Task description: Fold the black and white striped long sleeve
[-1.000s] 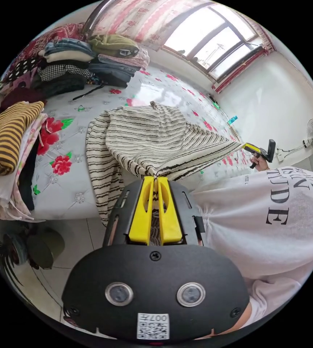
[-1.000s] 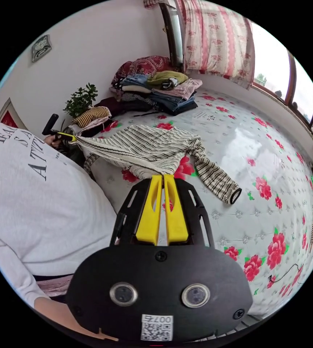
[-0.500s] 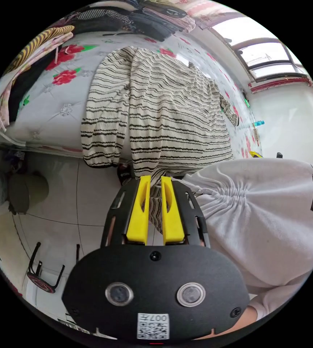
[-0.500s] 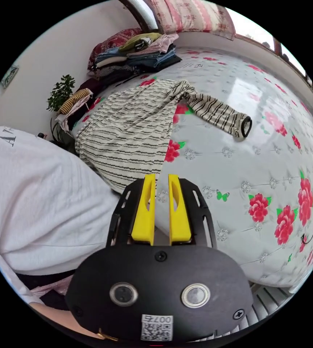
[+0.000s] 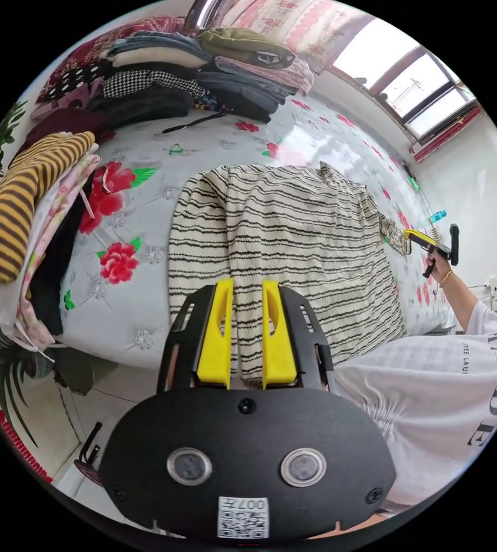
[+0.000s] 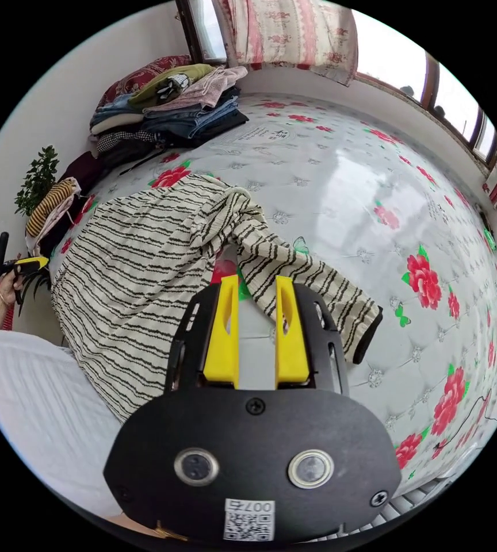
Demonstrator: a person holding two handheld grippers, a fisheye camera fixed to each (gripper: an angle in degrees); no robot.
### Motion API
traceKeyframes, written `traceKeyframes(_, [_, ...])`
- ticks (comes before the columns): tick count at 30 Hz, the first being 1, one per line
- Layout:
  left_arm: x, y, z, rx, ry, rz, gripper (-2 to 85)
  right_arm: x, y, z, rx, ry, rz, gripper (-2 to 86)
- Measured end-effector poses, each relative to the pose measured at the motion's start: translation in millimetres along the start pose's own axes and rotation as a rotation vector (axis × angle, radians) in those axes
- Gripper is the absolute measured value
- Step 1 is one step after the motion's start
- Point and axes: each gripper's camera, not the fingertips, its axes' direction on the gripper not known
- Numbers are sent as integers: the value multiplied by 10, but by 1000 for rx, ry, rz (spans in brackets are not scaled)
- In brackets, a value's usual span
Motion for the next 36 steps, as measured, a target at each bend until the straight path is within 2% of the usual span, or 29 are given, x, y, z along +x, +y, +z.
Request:
traceKeyframes(12, [-869,-1358,1537,-206,-176,-30,107,-374,-467,1314,-210,15,-1,52])
traceKeyframes(13, [-948,-1432,1727,-248,-200,-41,99,-370,-441,1301,-171,6,6,38])
traceKeyframes(15, [-994,-1484,1786,-242,-256,-7,37,-308,-393,1316,-207,24,38,24])
traceKeyframes(18, [-1234,-1483,1757,-260,-415,-31,4,49,-103,1172,-296,310,142,16])
traceKeyframes(19, [-1391,-1426,1609,-214,-432,-81,2,299,135,1060,-327,396,184,17])
traceKeyframes(20, [-1557,-1334,1435,-164,-401,-138,3,438,271,1005,-350,411,205,19])
traceKeyframes(22, [-1749,-1155,1230,-110,-290,-200,16,973,829,758,-426,309,336,26])
traceKeyframes(24, [-1835,-945,1084,-71,-247,-233,45,1163,1181,484,-383,283,427,29])
traceKeyframes(29, [-1683,-477,576,37,-274,-190,63,960,1466,-125,-128,201,402,37])
traceKeyframes(32, [-1443,-593,388,143,-209,-73,66,480,1067,-56,-18,119,270,39])
traceKeyframes(36, [-1175,-1110,892,71,-122,81,87,-460,96,626,58,-76,25,39])
